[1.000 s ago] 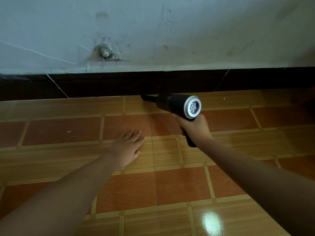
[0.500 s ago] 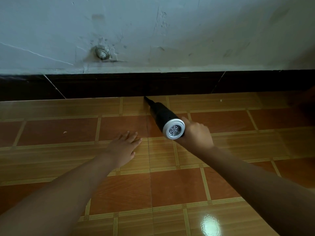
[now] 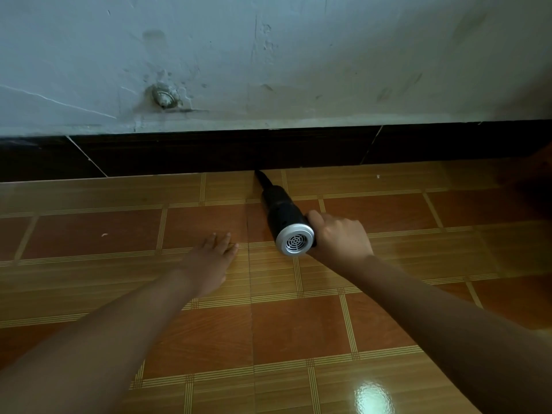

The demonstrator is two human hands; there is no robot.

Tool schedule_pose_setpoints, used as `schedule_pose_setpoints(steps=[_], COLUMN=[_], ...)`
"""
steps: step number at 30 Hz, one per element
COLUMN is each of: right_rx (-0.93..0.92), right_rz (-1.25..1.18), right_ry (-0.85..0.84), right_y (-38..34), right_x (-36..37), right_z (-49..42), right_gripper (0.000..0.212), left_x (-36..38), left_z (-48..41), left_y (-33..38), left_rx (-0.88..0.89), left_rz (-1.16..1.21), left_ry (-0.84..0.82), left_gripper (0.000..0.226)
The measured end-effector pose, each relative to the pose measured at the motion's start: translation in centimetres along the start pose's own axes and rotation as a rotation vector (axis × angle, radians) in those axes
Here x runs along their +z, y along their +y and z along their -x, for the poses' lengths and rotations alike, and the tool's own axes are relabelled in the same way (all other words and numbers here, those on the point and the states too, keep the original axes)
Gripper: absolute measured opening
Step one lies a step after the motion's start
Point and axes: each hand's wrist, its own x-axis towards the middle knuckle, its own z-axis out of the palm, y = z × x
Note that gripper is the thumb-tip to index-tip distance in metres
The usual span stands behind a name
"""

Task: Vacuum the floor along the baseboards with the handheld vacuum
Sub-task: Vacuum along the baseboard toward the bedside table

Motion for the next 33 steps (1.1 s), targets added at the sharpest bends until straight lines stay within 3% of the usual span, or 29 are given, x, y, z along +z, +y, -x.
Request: schedule_pose_setpoints(steps=[33], right_rx=[-0.074], right_rz=[0.085], right_ry=[0.051], right_y=[1.1], right_x=[0.6], right_z=[0.7], right_gripper=[0.035], left_x=[0.1], left_z=[-1.0], left_y=[0.5], left_rx=[-0.006], left_rz=[-0.04], left_ry=[0.04], left_gripper=[0.064])
